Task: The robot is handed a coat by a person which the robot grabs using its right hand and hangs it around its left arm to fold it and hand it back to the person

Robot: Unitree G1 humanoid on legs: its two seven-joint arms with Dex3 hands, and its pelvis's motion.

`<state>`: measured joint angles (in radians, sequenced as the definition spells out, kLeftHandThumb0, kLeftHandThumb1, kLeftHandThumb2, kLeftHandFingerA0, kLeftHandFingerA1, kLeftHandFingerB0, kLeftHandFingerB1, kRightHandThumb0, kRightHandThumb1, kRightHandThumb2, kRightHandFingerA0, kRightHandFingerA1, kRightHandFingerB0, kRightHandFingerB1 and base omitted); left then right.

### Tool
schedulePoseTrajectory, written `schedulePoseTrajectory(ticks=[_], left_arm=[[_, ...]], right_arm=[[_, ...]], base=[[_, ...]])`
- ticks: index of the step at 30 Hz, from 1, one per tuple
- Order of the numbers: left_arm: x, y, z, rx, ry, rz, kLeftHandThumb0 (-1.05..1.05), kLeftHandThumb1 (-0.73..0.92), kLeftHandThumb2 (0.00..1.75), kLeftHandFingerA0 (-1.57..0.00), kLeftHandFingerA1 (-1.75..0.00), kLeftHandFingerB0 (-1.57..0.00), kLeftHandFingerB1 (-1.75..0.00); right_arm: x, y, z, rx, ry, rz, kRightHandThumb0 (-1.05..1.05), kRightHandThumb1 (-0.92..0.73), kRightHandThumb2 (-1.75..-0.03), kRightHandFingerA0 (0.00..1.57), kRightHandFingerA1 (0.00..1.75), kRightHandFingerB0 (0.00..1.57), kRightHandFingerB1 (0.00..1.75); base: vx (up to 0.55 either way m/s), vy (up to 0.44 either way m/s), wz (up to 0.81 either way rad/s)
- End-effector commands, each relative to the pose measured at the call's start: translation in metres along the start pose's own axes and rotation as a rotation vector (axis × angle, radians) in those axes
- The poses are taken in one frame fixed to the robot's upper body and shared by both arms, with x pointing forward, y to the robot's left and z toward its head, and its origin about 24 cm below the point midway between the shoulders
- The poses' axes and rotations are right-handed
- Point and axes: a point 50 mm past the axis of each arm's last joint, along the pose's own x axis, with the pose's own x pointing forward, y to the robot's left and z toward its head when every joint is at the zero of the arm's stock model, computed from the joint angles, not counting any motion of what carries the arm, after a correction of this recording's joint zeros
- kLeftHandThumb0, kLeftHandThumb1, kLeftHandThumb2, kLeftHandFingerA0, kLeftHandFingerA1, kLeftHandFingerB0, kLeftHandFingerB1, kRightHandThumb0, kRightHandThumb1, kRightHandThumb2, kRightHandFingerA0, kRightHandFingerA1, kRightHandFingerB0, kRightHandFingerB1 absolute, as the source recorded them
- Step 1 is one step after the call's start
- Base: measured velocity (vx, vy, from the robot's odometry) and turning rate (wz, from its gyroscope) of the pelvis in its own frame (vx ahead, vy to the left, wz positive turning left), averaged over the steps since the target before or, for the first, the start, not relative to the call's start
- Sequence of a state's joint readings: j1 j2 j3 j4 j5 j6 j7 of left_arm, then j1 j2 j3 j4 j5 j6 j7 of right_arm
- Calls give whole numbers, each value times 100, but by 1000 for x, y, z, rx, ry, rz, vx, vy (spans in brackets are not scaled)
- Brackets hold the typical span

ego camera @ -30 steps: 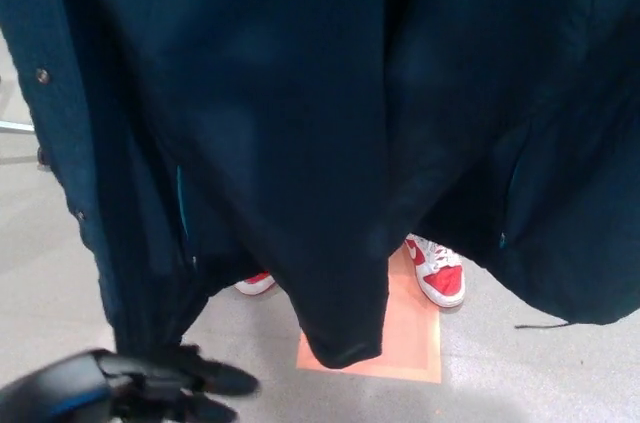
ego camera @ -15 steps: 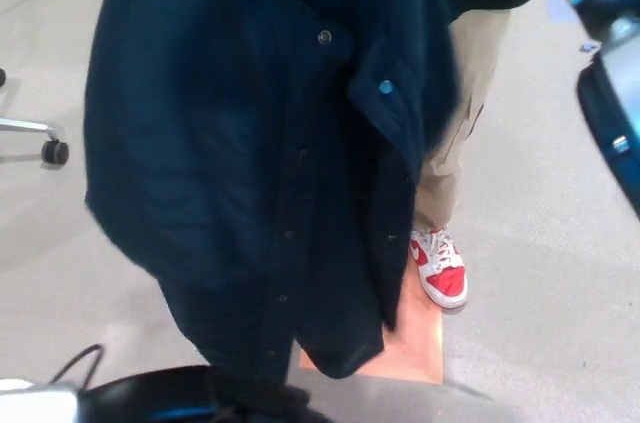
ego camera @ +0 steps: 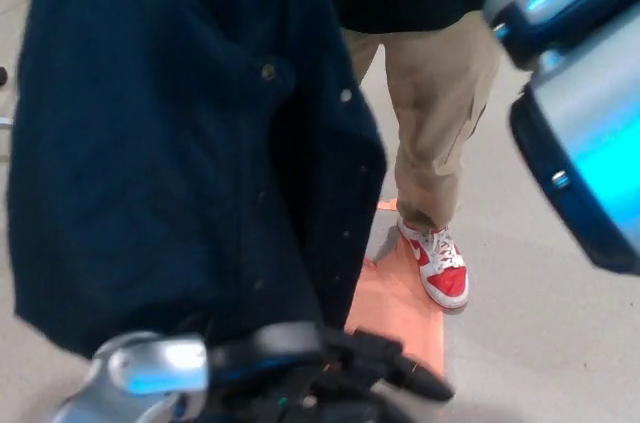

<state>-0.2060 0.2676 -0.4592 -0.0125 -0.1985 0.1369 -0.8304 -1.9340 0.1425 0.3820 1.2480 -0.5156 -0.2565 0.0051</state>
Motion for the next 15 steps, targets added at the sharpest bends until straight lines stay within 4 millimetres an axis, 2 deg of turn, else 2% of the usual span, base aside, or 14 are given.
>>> schedulePoseTrajectory(ticks=[1,2,3,4,5,6,7,8,10,11,12,13,14,15], left_arm=[[29,11,3,-17,23,95,-75,92,67,-20,-37,-17,-35],[33,14,7,15,22,109,-73,92,71,-19,-36,-17,-34],[38,18,11,47,22,117,-36,57,114,0,-48,0,-48],[44,22,14,79,8,123,-37,59,115,0,-49,0,-48],[49,24,16,96,-13,128,-37,59,115,0,-49,0,-48],[54,26,17,81,-16,135,-37,58,114,0,-49,0,-48],[59,32,19,99,6,169,-72,92,72,-19,-35,-18,-34],[65,39,22,87,11,212,-73,91,68,-21,-32,-26,-32],[74,51,29,54,2,263,-73,92,68,-24,-31,-28,-32],[78,56,33,52,8,283,-75,90,68,-22,-30,-27,-31],[82,64,38,53,32,323,-78,89,67,-20,-29,-25,-30],[84,68,41,56,49,344,-78,89,67,-20,-29,-25,-30],[85,74,45,67,40,365,-36,50,108,0,-48,0,-46],[86,77,47,63,31,374,-36,50,107,0,-48,0,-46]], right_arm=[[9,-6,45,124,-160,46,-35,-79,-63,90,74,80,57],[9,-4,51,138,-198,44,-35,-78,-64,88,69,80,56],[9,-2,57,144,-220,46,-36,-64,-103,80,85,68,71],[10,1,64,147,-233,64,-39,-81,-64,77,97,68,53],[11,3,70,152,-241,83,-39,-81,-64,77,97,68,53],[9,5,77,122,-288,100,-33,-75,-62,81,120,73,55],[10,6,83,147,-306,121,-31,-77,-62,90,110,82,62],[10,7,89,178,-324,141,-33,-82,-64,100,80,88,61],[9,4,98,195,-356,161,-31,-78,-63,101,85,87,59],[9,1,100,192,-370,156,-34,-80,-66,95,90,81,60],[8,-4,103,196,-388,142,-25,-78,-64,90,130,86,69],[7,-7,103,197,-395,135,-25,-78,-64,90,130,86,69],[4,-12,106,199,-437,110,-17,-77,-63,85,172,81,109],[2,-17,109,201,-458,103,-15,-74,-62,84,175,76,117]], base=[[0,0,0],[0,0,0],[0,0,0],[0,0,0],[0,0,0],[0,0,0],[0,0,0],[0,0,0],[0,0,0],[0,0,0],[0,0,0],[0,0,0],[0,0,0],[0,0,0]])
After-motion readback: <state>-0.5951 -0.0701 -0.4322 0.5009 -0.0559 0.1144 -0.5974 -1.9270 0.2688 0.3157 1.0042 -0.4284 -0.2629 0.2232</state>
